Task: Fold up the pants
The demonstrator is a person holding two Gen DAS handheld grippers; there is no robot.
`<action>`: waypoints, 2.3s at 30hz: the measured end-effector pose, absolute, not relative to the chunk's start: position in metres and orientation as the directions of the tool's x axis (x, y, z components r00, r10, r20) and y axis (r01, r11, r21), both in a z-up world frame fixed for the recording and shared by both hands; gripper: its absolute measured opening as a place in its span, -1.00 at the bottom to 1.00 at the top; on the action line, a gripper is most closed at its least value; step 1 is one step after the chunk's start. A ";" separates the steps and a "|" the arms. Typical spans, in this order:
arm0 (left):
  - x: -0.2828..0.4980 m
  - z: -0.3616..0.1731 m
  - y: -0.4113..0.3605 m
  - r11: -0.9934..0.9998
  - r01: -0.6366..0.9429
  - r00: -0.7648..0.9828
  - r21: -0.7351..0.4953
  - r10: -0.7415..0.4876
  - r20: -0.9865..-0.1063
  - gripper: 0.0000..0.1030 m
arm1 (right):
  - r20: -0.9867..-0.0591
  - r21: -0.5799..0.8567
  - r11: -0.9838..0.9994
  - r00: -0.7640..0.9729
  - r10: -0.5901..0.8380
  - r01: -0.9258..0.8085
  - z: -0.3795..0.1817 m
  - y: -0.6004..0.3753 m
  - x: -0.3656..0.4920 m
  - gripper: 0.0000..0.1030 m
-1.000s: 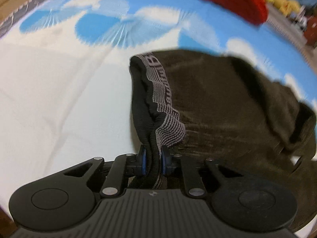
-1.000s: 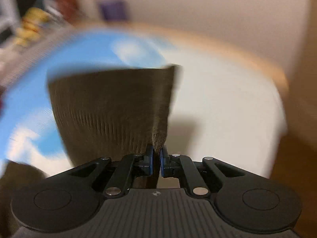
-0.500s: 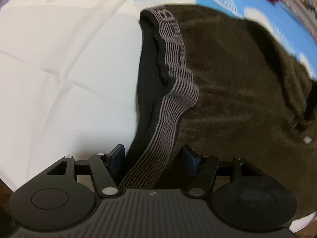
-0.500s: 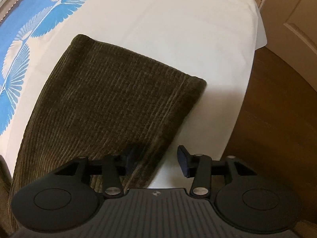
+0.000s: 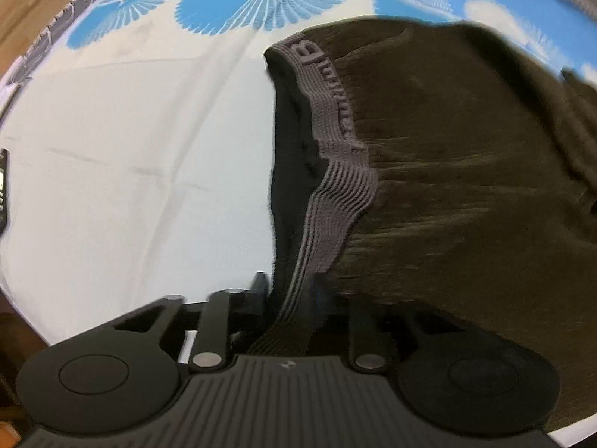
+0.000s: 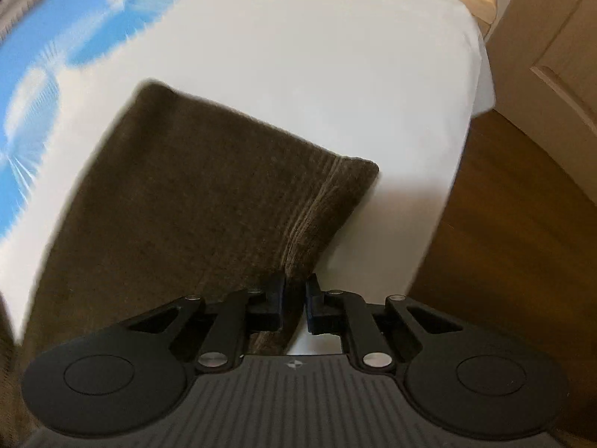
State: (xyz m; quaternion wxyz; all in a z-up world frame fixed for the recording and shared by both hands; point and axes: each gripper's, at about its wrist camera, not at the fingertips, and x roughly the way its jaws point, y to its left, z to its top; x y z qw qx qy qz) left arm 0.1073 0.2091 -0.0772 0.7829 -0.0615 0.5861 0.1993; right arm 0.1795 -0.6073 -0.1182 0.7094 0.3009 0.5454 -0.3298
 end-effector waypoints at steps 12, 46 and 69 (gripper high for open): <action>0.126 -0.065 0.160 0.985 -0.172 0.382 0.024 0.089 -0.920 -0.05 | -0.832 0.112 0.726 0.464 -0.305 0.679 -0.064 -0.591 0.221 -0.35; 0.191 0.063 -0.010 0.994 0.039 0.683 0.102 0.047 -0.728 -0.28 | -0.663 0.180 0.984 0.741 0.110 0.014 -0.017 -0.387 0.299 -0.42; 0.293 0.007 0.031 0.973 -0.127 0.533 -0.193 -0.097 -0.841 -0.21 | -0.847 0.404 0.857 0.485 0.218 0.319 -0.124 -0.378 0.438 0.11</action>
